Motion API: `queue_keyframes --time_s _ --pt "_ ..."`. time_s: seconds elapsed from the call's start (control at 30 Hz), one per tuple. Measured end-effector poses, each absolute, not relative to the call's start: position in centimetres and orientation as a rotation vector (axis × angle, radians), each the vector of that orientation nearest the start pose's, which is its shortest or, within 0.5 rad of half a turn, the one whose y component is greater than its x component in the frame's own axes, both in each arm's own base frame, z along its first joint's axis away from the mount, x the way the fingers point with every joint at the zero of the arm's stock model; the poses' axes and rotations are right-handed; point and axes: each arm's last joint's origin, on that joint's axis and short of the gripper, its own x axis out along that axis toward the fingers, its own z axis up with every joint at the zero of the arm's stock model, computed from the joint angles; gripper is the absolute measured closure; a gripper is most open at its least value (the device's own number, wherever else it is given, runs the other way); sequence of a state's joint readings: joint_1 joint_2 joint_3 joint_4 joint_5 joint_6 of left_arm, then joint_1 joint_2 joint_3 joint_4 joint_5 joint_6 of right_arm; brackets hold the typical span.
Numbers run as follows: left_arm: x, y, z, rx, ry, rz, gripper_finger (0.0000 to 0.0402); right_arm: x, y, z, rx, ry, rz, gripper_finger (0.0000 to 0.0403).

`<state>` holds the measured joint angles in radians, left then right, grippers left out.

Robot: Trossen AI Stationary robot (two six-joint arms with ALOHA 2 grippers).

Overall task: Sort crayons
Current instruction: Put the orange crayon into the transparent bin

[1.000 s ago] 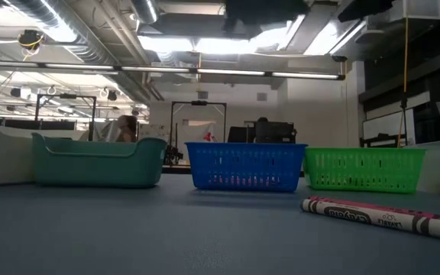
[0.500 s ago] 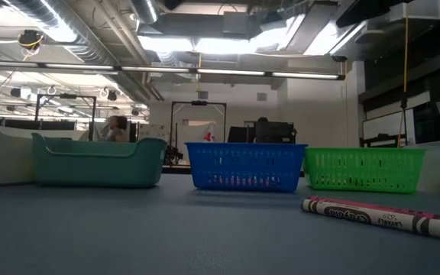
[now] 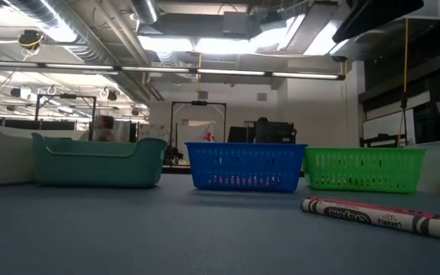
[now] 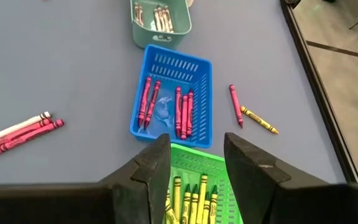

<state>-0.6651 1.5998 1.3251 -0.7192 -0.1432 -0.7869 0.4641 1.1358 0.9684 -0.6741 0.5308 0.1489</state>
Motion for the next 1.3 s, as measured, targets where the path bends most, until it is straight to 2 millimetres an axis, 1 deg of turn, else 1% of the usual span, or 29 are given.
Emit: queue_keyframes --time_s 0.13,0.23,0.53,0.83,1.03,1.2,1.3 --pt "24.9 -22.0 27.1 -0.249 1.073 -0.117 0.0301 20.9 8.9 28.8 -0.261 0.746 -0.106 0.0253" --pt "24.1 -23.1 26.1 -0.184 1.105 -0.111 0.0301 21.2 9.1 28.8 -0.235 0.732 -0.076 0.0253" --pt "22.8 -25.2 22.8 -0.07 1.225 -0.046 0.0301 21.9 9.6 29.4 -0.178 0.654 -0.038 0.0253" --pt "23.2 -25.8 19.1 0.037 1.332 0.03 0.0301 22.0 9.6 29.5 -0.17 0.639 -0.037 0.0253" --pt "23.3 -25.9 17.1 0.094 1.39 0.072 0.0301 22.0 9.6 29.5 -0.17 0.639 -0.037 0.0253" --pt "23.6 -25.8 15.5 0.132 1.442 0.11 0.0301 22.0 9.6 29.5 -0.17 0.64 -0.037 0.0253" --pt "23.9 -25.4 14.9 0.143 1.467 0.139 0.0301 22.0 9.6 29.5 -0.17 0.639 -0.037 0.0253"
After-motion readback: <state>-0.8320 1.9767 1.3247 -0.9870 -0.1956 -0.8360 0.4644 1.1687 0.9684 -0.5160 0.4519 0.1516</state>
